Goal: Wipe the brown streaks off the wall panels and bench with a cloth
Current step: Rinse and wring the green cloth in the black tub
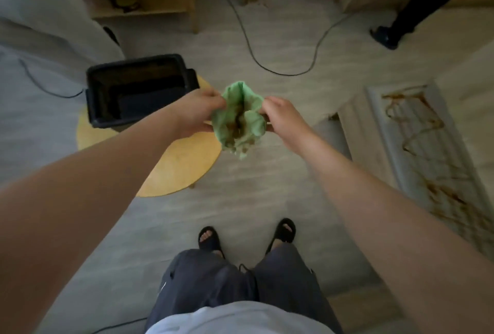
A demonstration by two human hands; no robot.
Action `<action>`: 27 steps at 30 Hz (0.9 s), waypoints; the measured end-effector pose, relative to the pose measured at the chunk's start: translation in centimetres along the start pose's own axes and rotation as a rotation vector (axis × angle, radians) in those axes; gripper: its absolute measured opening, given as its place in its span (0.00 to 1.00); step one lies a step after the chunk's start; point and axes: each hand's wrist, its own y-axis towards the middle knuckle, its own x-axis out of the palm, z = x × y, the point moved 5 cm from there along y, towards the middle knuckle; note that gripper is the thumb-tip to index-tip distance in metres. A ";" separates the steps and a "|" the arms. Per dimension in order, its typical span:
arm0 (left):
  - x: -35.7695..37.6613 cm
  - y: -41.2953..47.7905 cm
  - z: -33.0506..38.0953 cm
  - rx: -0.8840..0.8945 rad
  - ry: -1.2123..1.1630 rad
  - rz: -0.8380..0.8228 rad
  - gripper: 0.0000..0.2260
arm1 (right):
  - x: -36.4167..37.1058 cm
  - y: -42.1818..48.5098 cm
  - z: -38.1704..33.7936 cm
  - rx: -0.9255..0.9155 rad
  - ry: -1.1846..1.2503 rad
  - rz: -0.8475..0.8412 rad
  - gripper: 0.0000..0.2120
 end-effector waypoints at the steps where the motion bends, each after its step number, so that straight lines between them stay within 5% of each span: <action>1: -2.6 -0.1 -0.4 0.011 0.018 0.098 0.08 | 1.3 0.8 -0.8 0.008 0.052 -0.010 0.08; 8: -16.5 -0.9 -0.9 0.062 0.331 0.723 0.19 | 10.3 6.5 -7.0 0.062 0.241 -0.262 0.14; 12: -17.7 2.9 -0.9 0.084 0.219 0.565 0.08 | 14.8 10.8 -9.1 0.071 0.255 -0.414 0.11; 17: -20.3 7.9 -1.3 0.056 0.405 0.341 0.37 | 17.5 16.8 -10.9 0.239 0.403 -0.513 0.16; 19: -20.8 8.7 -0.8 0.027 0.486 0.216 0.41 | 18.3 18.5 -11.2 0.282 0.451 -0.615 0.19; 23: -23.2 9.9 -0.6 -0.046 0.670 0.099 0.18 | 19.6 22.0 -11.6 0.303 0.451 -0.719 0.17; 27: -27.8 10.1 -2.1 -0.166 0.577 0.242 0.08 | 21.1 25.9 -10.6 0.275 0.253 -0.505 0.13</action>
